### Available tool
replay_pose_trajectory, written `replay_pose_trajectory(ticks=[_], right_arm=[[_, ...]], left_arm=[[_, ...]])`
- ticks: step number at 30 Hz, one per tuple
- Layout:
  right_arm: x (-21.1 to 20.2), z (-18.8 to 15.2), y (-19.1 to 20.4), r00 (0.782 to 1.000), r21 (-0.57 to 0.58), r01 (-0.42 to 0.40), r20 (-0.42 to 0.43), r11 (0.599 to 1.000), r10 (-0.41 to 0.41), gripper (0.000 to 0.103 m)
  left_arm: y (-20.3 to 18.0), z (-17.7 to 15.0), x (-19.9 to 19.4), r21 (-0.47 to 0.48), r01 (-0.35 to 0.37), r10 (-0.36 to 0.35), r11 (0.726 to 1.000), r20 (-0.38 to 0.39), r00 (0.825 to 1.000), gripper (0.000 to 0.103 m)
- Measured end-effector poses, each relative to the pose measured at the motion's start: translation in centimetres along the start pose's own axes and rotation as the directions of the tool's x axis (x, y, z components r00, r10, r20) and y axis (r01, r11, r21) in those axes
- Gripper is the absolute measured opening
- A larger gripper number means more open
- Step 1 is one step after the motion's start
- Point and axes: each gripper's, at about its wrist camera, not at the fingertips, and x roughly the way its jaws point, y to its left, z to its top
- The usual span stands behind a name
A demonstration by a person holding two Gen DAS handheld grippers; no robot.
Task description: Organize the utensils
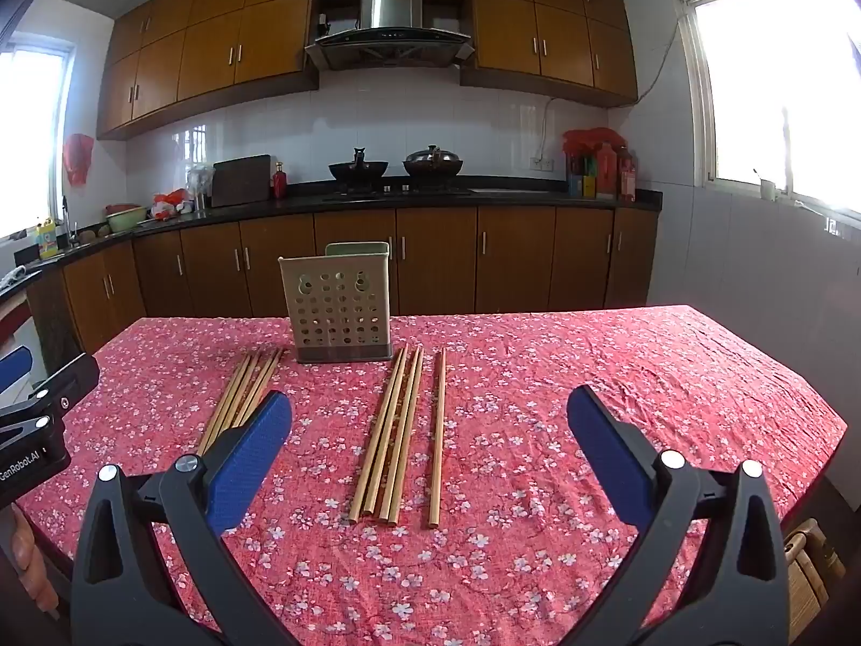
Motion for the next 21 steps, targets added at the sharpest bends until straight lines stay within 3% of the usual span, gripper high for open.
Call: replay_pose_trajectory(ticks=[21], right_arm=[[-0.1, 0.0, 0.0, 1.000, 0.001, -0.001, 0.000, 1.000, 0.001, 0.101]], left_arm=[[-1.1, 0.7, -0.2, -0.004, -0.002, 0.002, 1.000, 0.000, 1.000, 0.099]])
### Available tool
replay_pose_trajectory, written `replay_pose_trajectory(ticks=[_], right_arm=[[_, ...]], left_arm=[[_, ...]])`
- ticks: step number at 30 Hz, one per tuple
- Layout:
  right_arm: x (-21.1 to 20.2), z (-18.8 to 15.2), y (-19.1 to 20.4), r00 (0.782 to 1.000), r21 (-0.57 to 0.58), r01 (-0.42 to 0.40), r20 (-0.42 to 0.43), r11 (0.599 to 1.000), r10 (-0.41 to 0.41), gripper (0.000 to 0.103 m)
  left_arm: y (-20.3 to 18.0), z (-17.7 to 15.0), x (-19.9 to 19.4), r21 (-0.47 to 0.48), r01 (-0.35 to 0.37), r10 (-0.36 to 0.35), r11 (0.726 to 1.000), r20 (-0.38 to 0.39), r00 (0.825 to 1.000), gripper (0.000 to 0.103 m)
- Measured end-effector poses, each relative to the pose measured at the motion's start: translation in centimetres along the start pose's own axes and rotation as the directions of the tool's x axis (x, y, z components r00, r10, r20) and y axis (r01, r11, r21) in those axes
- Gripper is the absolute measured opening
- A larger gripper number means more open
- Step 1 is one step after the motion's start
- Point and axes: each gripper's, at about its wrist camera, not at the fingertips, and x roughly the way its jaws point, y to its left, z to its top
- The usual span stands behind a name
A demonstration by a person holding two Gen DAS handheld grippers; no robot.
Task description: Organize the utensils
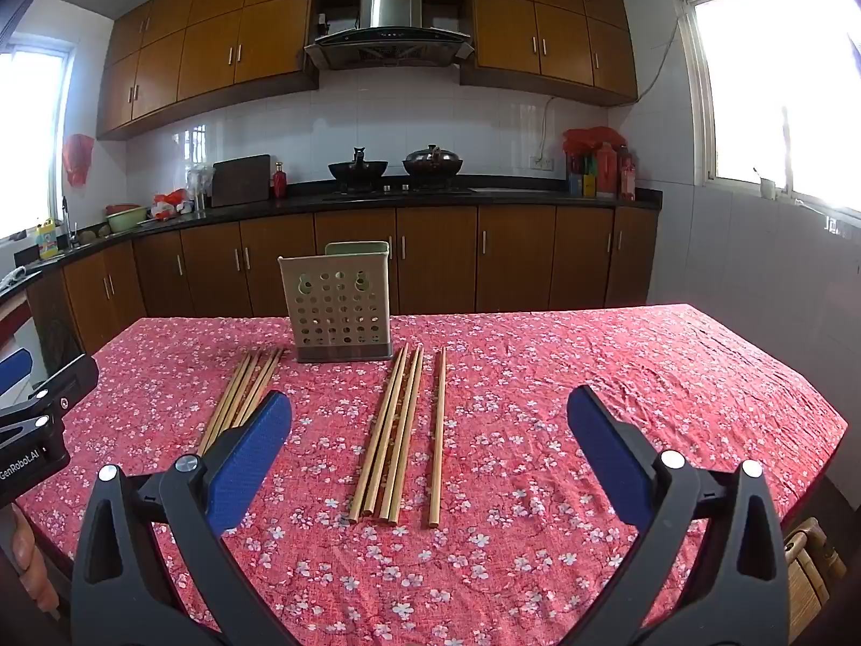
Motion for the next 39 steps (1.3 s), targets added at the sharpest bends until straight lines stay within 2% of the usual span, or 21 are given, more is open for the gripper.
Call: replay_pose_trajectory(ticks=[39], right_arm=[[0.14, -0.08, -0.06, 1.000, 0.001, -0.001, -0.001, 1.000, 0.001, 0.101]], left_arm=[[0.31, -0.24, 0.46, 0.000, -0.001, 0.001, 1.000, -0.003, 1.000, 0.099]])
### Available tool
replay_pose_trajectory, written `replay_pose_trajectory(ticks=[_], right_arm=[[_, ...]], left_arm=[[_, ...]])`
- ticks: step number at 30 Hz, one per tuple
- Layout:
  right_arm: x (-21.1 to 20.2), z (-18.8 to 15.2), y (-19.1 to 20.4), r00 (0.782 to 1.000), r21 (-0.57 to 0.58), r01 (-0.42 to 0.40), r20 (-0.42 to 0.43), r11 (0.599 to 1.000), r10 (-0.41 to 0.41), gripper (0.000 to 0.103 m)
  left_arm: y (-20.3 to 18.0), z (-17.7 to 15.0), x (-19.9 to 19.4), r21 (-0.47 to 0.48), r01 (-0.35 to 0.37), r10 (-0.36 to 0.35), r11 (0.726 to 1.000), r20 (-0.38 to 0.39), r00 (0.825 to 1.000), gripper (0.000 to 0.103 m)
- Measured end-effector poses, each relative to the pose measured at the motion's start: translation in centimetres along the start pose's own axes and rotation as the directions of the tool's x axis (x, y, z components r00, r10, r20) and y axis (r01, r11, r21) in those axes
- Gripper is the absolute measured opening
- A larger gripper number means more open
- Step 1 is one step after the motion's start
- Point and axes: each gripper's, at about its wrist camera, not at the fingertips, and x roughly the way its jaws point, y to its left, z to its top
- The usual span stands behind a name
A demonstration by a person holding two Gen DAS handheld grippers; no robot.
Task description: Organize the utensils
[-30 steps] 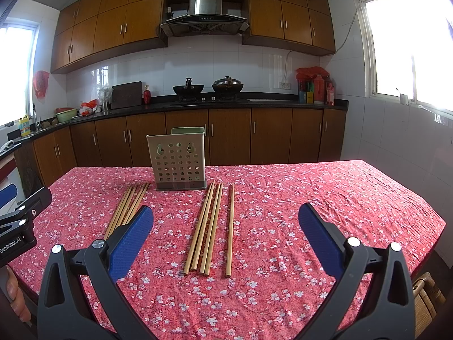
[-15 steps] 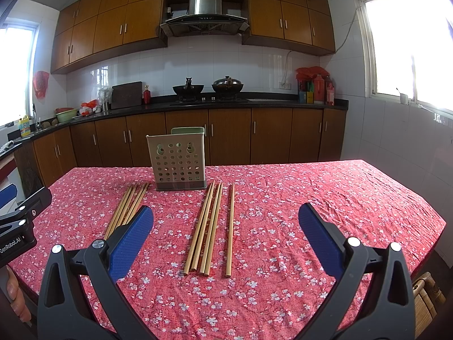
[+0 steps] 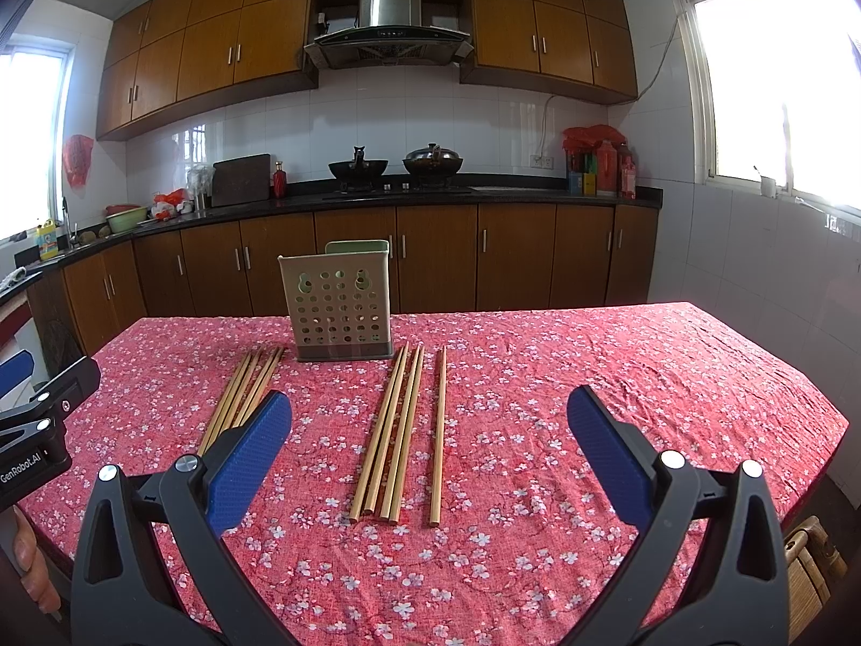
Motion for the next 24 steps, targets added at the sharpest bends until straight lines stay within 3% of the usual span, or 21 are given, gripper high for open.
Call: replay_pose_trajectory(ticks=[24], right_arm=[[0.00, 0.06, -0.05, 1.000, 0.001, 0.000, -0.002, 1.000, 0.000, 0.101]], left_arm=[[0.23, -0.40, 0.16, 0.001, -0.001, 0.001, 1.000, -0.001, 1.000, 0.099]])
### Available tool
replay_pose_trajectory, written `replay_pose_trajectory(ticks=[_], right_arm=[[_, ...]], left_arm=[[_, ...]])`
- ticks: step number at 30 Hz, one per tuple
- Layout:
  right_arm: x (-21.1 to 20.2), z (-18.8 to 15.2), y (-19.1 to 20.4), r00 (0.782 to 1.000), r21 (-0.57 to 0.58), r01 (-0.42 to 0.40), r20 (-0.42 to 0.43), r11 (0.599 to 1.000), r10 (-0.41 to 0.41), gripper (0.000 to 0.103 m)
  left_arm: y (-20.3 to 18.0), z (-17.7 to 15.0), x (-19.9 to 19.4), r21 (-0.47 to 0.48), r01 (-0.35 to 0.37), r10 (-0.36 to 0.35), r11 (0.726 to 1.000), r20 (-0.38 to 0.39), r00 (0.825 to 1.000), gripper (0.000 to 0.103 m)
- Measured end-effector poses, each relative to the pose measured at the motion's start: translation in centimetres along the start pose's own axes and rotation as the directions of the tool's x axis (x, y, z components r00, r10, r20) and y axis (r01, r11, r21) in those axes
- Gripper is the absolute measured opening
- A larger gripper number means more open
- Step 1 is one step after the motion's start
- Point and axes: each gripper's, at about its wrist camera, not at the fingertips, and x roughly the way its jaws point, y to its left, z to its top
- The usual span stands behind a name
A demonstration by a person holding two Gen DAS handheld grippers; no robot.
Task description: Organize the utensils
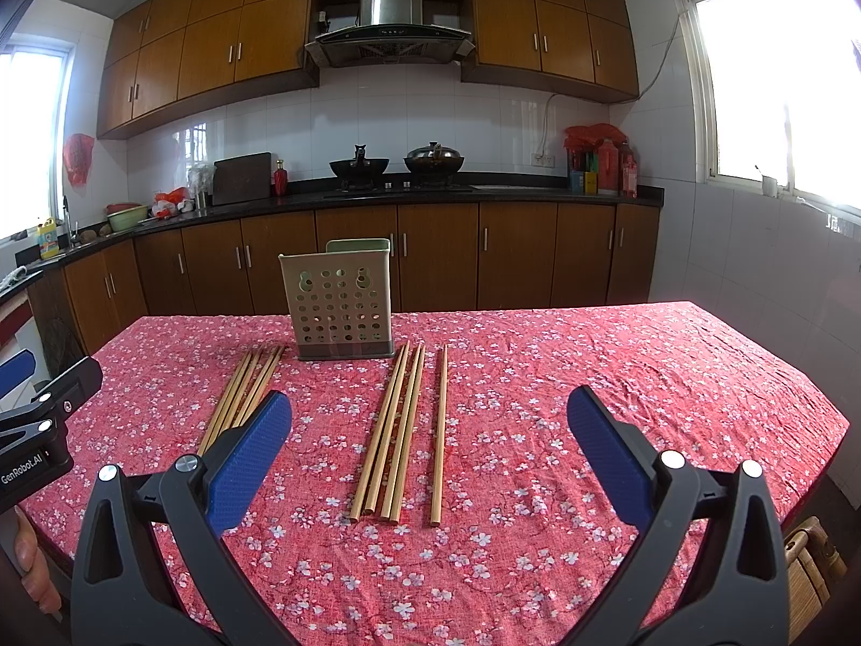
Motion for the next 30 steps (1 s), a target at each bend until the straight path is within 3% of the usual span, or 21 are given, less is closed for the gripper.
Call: replay_pose_trajectory(ticks=[11, 15, 18, 23, 26, 30], right_arm=[[0.0, 0.1, -0.1, 1.000, 0.001, 0.000, -0.005, 1.000, 0.000, 0.101], [0.9, -0.4, -0.2, 0.999, 0.018, -0.010, -0.044, 1.000, 0.011, 0.101], [2.6, -1.0, -0.8, 0.991, 0.059, -0.030, -0.125, 0.998, 0.037, 0.101], [6.4, -2.0, -2.9, 0.958, 0.138, -0.005, -0.283, 0.990, 0.045, 0.101], [8.2, -1.8, -4.3, 0.942, 0.190, 0.001, -0.330, 0.982, 0.063, 0.101], [11.0, -1.2, -5.0, 0.917, 0.211, 0.016, -0.392, 0.977, 0.070, 0.069]], left_arm=[[0.1, -0.2, 0.3, 0.000, -0.001, 0.001, 1.000, -0.005, 1.000, 0.099], [-0.4, -1.2, 1.4, -0.015, 0.002, -0.002, 1.000, -0.037, 0.999, 0.099], [0.1, -1.9, 2.8, -0.043, 0.018, -0.023, 0.999, -0.103, 0.994, 0.099], [1.6, -2.9, 5.4, -0.102, 0.023, -0.045, 0.995, -0.222, 0.974, 0.099], [2.5, -3.0, 7.1, -0.120, 0.004, -0.036, 0.993, -0.264, 0.964, 0.099], [3.5, -3.0, 9.5, -0.135, -0.017, -0.027, 0.991, -0.318, 0.948, 0.099]])
